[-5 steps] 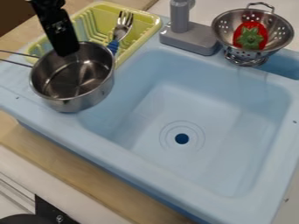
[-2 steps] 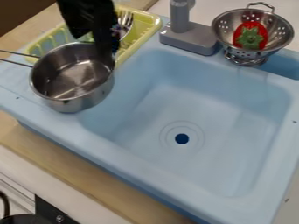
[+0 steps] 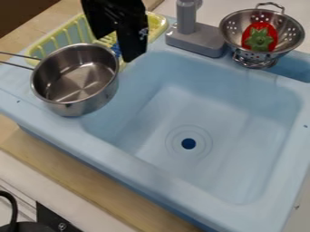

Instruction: Moved the silver pot out of the sink.

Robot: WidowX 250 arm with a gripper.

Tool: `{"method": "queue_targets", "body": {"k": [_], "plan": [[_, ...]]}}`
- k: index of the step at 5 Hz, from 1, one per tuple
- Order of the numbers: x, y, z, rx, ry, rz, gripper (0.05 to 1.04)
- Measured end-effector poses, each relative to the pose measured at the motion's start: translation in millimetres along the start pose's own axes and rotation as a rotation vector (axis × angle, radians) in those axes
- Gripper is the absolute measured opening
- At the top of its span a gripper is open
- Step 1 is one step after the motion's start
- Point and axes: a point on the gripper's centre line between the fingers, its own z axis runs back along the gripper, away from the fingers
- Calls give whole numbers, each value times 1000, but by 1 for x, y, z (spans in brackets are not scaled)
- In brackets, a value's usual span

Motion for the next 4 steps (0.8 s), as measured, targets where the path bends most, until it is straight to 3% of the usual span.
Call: {"method": "queue_targets", "body": {"k": [2,3,4], "plan": [[14,4,-3,-20,-35,33,997],[33,19,-6,-16,-105,97,997],[47,24,-7,-17,-121,105,997]]}}
